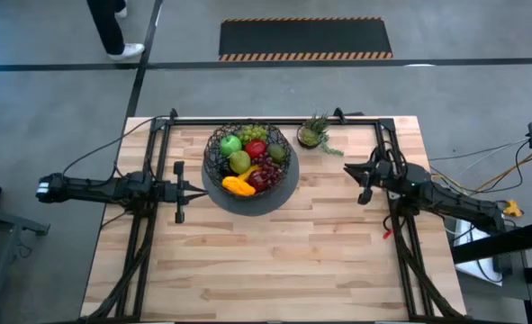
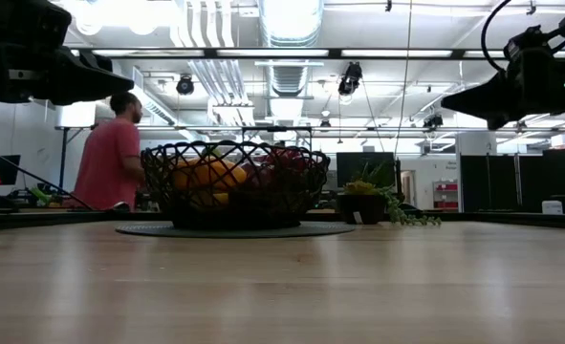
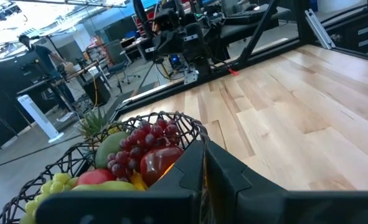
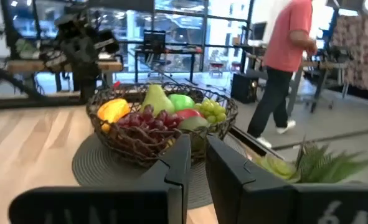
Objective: Build produce basket
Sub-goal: Return to Home Position
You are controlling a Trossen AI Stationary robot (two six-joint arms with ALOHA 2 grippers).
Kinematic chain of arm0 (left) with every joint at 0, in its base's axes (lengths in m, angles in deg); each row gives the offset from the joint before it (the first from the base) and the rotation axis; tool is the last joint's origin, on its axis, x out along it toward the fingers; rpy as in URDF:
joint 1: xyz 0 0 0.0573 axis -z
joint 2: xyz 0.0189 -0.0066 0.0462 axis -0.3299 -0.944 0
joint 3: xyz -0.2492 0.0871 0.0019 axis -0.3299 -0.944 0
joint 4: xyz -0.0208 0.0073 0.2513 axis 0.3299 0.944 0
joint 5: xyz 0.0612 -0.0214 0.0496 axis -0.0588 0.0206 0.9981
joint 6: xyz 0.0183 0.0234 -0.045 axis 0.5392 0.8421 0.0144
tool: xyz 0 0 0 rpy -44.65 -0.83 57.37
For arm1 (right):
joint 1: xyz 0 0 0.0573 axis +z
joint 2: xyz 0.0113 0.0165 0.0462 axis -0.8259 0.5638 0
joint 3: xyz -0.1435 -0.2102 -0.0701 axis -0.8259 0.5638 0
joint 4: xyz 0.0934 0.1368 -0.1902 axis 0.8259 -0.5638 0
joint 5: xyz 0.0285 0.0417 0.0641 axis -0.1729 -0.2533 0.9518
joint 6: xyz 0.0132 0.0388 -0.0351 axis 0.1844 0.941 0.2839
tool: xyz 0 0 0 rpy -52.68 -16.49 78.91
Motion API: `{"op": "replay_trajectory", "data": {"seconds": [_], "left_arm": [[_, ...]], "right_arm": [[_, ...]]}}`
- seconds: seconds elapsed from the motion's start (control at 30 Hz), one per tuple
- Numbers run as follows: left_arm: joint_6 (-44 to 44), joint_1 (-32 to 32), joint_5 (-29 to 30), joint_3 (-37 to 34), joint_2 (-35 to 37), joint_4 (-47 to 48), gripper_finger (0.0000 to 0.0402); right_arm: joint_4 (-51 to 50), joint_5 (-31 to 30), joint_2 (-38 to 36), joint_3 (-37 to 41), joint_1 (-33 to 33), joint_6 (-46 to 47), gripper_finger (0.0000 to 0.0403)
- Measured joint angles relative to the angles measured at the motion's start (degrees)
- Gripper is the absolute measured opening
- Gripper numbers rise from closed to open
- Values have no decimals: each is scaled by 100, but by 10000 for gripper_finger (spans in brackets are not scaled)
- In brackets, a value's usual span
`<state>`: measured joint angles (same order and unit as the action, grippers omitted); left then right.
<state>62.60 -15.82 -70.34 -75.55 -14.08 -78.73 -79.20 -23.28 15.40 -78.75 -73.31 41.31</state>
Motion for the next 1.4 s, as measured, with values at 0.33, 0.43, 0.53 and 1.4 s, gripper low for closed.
{"op": "replay_trajectory", "data": {"seconds": [0.33,0.43,0.53,1.4], "left_arm": [[0,0,0,0,-9,-1,0],[0,0,0,0,-7,-1,0],[0,0,0,0,-8,0,0],[-1,0,0,0,-9,2,0]], "right_arm": [[11,-43,105,0,-78,488,38],[10,-42,185,0,-78,486,38],[10,-44,233,0,-78,488,38],[13,-44,273,-2,-78,486,38]]}}
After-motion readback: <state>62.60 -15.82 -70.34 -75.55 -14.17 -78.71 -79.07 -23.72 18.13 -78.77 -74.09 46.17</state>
